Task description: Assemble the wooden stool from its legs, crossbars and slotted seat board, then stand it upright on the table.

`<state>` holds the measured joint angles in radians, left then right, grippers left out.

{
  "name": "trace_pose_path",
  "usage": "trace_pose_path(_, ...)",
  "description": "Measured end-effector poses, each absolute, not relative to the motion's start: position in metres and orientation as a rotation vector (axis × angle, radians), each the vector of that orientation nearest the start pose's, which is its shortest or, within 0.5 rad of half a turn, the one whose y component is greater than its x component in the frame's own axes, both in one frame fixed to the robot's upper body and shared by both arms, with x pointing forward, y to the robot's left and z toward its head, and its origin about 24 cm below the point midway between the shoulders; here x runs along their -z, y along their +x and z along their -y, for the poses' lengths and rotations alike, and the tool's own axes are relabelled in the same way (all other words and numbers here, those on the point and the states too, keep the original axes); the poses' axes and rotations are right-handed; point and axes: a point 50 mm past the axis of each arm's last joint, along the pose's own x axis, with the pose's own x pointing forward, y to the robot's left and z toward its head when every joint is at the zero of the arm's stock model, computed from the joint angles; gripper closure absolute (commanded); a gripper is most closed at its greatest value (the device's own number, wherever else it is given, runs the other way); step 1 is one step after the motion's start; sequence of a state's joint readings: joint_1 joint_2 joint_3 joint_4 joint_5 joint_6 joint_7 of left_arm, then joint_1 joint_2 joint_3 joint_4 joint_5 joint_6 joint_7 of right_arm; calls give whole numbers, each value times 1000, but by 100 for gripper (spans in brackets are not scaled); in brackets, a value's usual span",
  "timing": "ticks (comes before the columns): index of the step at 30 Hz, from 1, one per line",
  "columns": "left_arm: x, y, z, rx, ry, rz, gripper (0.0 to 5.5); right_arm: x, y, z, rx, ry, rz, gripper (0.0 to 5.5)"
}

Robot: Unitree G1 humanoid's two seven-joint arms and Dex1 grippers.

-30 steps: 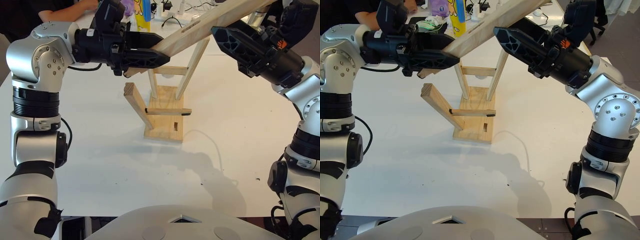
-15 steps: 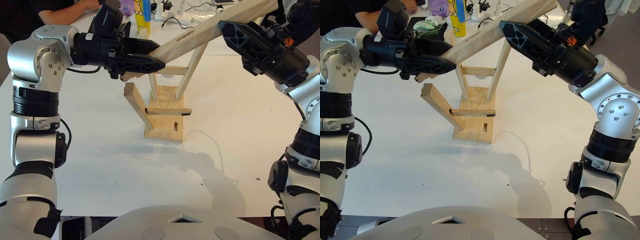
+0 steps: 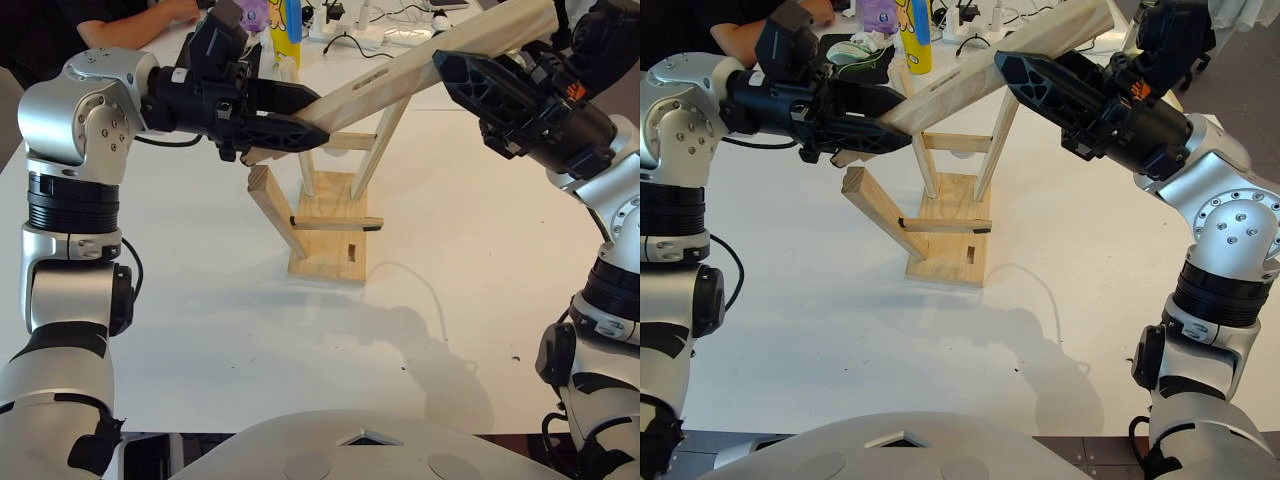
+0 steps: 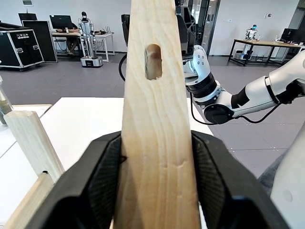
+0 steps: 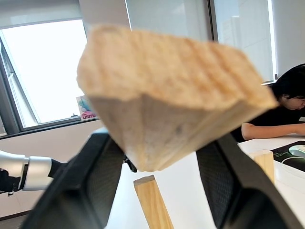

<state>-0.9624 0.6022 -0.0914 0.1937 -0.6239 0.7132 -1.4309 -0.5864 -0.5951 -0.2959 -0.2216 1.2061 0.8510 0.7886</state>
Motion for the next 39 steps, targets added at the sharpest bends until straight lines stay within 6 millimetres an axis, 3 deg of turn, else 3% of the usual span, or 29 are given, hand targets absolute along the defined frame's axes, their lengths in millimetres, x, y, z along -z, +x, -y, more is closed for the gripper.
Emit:
trace_pose_path(7,-272,319,-145,1546,-61,80,212,-252,270,184,-1227,383,205,342)
trace_pose_path(13,-305,304,-166,1488,-121,181,211,-248,279,201,-1095,342,210,342)
trace_pose_path(15,-310,291,-177,1451,-102,205,211,-246,279,213,-1044,329,203,342)
trace_pose_path(19,-292,257,-196,1496,-214,87,211,-239,274,236,-958,289,165,342)
trace_pose_path(23,-286,222,-186,1644,-265,-1,268,-224,267,251,-893,279,110,342)
trace_pose_path(25,-270,211,-178,1679,-279,-90,301,-215,265,256,-862,274,76,342)
trace_pose_path(29,-198,194,-157,1587,-201,-454,363,-203,259,264,-831,258,18,342)
trace_pose_path(32,-145,187,-149,1467,-130,-582,419,-199,257,267,-826,248,-10,342)
trace_pose_path(35,-104,187,-135,1317,-64,-526,463,-199,254,272,-824,197,-46,342)
trace_pose_path(39,-91,192,-114,1175,-40,-361,529,-193,250,274,-867,146,-115,342)
